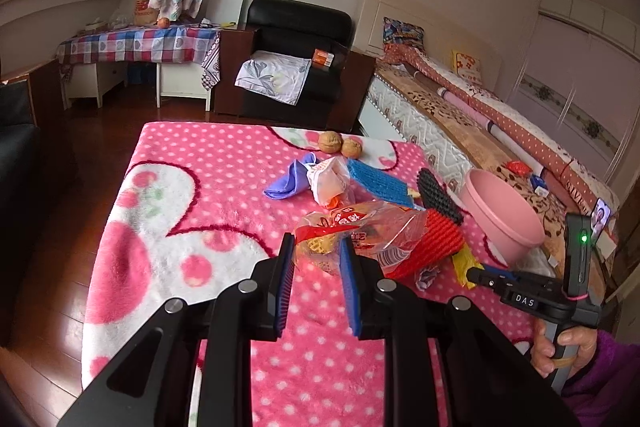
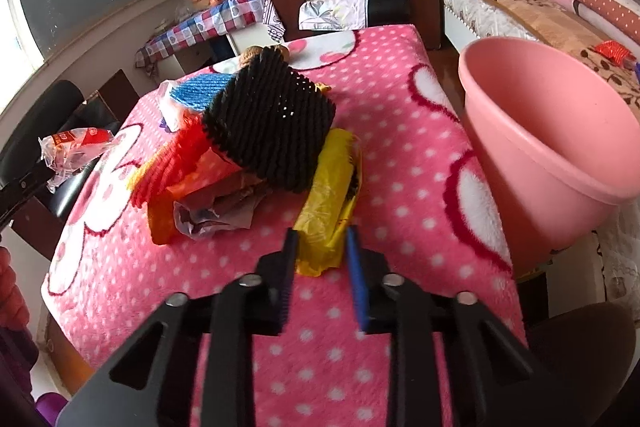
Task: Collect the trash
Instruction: 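Grasp the clear red-labelled wrapper with the left tool while the right tool grasps the yellow plastic bag, then carry both held items over the pink bucket and open both tools to drop them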
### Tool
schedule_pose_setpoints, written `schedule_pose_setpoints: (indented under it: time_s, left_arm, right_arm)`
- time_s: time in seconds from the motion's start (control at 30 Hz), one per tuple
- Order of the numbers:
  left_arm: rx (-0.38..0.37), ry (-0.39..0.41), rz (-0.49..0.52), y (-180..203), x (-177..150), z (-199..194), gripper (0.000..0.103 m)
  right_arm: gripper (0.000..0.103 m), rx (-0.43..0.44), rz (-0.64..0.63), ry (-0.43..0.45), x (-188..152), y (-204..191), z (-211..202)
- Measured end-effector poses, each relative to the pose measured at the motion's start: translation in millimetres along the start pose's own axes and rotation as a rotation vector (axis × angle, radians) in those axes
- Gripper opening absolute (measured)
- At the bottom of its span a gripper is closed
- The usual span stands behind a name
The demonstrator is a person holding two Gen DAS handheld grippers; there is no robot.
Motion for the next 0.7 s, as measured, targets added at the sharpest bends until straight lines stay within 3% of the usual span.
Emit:
schedule_pose_setpoints:
  time_s: [0.17,0.7]
  left_arm:
    - [-0.02,0.018,0.01,10.3,6.2,-4.7,0.021]
    - [-0.138,0.053,0.057,77.4,33.4,6.4,0.021]
  right_arm:
    - [0.011,0.005,0.003,0.031,0.8,3.2,-11.7]
    - [0.01,-0.037,0.059,0.198,29.2,35.9,-63.3]
Point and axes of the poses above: each gripper's, at about its wrist camera, not at the fingertips, and z roughly the way its jaws point, y to its right, x to its top, the point moved 8 cm from there along z, roughly the way its jaws point
